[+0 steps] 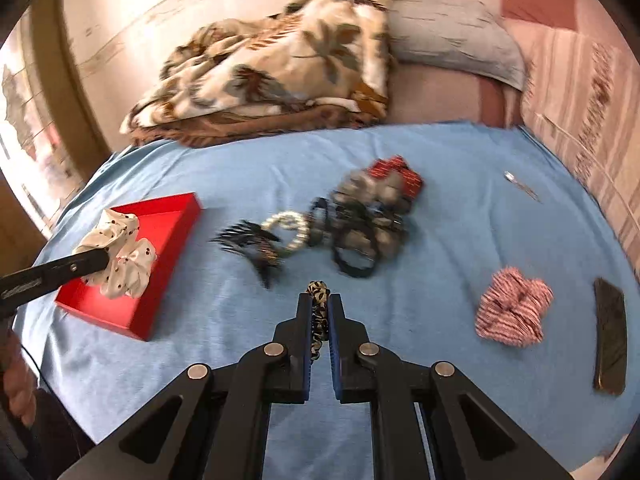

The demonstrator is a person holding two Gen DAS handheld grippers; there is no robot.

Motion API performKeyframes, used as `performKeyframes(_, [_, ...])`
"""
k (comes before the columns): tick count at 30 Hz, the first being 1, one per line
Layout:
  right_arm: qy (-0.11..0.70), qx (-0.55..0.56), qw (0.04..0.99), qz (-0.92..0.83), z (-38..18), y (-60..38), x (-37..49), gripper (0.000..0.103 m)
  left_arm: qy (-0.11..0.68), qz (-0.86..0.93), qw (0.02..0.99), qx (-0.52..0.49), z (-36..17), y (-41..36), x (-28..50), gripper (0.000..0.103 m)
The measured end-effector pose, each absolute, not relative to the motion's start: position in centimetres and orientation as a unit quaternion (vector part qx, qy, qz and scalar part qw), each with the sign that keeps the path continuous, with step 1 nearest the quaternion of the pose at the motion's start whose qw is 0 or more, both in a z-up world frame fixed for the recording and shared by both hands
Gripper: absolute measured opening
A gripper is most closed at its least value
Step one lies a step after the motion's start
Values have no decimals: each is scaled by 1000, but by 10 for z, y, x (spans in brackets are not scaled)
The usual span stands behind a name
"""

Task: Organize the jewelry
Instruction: 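Carry both items over the red tray and open both tools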

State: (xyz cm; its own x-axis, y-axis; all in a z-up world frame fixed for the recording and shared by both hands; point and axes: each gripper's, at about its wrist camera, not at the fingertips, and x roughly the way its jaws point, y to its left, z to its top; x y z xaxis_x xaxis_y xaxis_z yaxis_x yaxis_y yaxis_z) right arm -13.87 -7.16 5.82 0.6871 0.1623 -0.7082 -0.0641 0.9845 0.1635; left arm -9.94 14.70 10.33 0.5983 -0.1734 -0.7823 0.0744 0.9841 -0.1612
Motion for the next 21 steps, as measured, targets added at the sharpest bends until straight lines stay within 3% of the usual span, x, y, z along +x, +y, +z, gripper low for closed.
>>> performKeyframes(11, [396, -1, 908, 134, 97, 34, -90, 8, 444, -12, 893, -72, 82, 251, -49, 8])
performKeyframes(21, [416, -30, 891, 182, 93, 130, -17, 8, 448, 0, 884, -136, 61, 318, 0, 8])
